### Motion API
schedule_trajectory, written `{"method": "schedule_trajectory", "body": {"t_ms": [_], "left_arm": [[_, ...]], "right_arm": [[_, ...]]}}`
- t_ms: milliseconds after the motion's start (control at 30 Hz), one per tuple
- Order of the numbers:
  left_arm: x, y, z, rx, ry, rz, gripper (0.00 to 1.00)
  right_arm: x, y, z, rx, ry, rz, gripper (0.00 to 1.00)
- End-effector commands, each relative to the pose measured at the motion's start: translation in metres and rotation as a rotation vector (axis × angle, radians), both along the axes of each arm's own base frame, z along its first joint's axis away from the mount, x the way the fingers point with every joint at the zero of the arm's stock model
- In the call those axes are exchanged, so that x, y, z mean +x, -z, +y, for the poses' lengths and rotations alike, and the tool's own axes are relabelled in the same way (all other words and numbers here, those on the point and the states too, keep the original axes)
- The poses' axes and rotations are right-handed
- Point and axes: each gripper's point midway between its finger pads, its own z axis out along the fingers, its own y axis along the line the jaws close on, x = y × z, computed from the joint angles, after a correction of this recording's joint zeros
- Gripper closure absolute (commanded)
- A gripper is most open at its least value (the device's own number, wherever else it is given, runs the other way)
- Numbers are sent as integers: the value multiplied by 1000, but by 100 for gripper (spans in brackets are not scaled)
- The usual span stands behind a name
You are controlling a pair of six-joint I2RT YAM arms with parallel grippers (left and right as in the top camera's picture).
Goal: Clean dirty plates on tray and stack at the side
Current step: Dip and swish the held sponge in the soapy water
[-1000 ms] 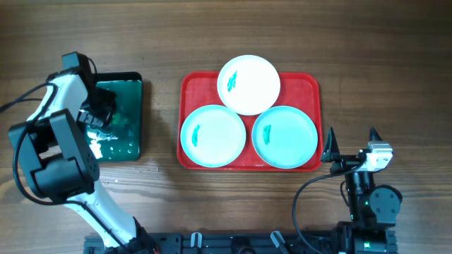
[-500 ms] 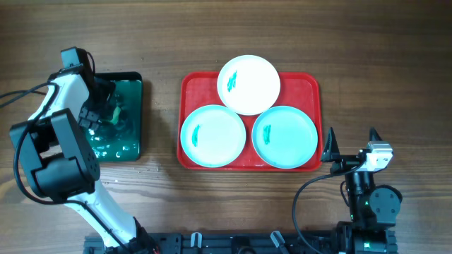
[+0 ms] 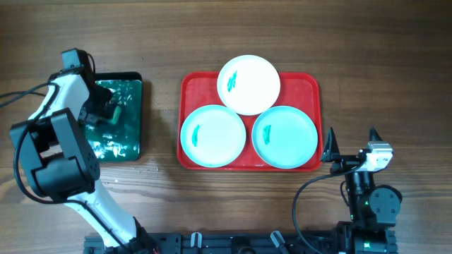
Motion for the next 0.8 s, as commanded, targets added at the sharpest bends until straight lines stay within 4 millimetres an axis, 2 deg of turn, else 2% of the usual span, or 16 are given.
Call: {"method": "schedule_trajectory", "body": {"t_ms": [0, 33, 67, 133, 233, 267, 300, 367, 400, 467, 500, 600, 667, 700, 767], "left_arm": [[-8, 12, -34, -201, 18, 18, 0], [-9, 12, -42, -245, 21, 19, 1], [-9, 11, -49, -279, 25, 17, 11], [-8, 11, -54, -311, 27, 11, 43], [-7, 11, -53, -306, 28, 5, 82], [-7, 11, -53, -305, 28, 4, 94], [-6, 11, -52, -303, 28, 2, 96], [-7, 11, -46, -269, 24, 9, 96], [-8, 12, -41, -241, 22, 14, 89], [-8, 12, -33, -191, 16, 19, 24], [-8, 11, -27, -160, 13, 21, 0], [-5, 9, -11, -71, 3, 17, 0], [-3, 9, -8, -57, 1, 10, 0], [-3, 9, -8, -57, 1, 10, 5], [-4, 9, -8, -58, 1, 12, 29]], "right_arm": [[0, 0, -2, -11, 12, -3, 0], [0, 0, -2, -11, 12, -3, 0], [0, 0, -2, -11, 12, -3, 0], [0, 0, -2, -11, 12, -3, 0], [0, 0, -2, -11, 12, -3, 0], [0, 0, -2, -11, 12, -3, 0], [0, 0, -2, -11, 12, -3, 0], [0, 0, -2, -11, 12, -3, 0], [0, 0, -2, -11, 12, -3, 0], [0, 0, -2, -11, 12, -3, 0], [0, 0, -2, -10, 12, -3, 0], [0, 0, -2, -11, 12, -3, 0], [0, 0, -2, -11, 12, -3, 0], [0, 0, -2, -11, 12, -3, 0], [0, 0, -2, -11, 12, -3, 0]]}}
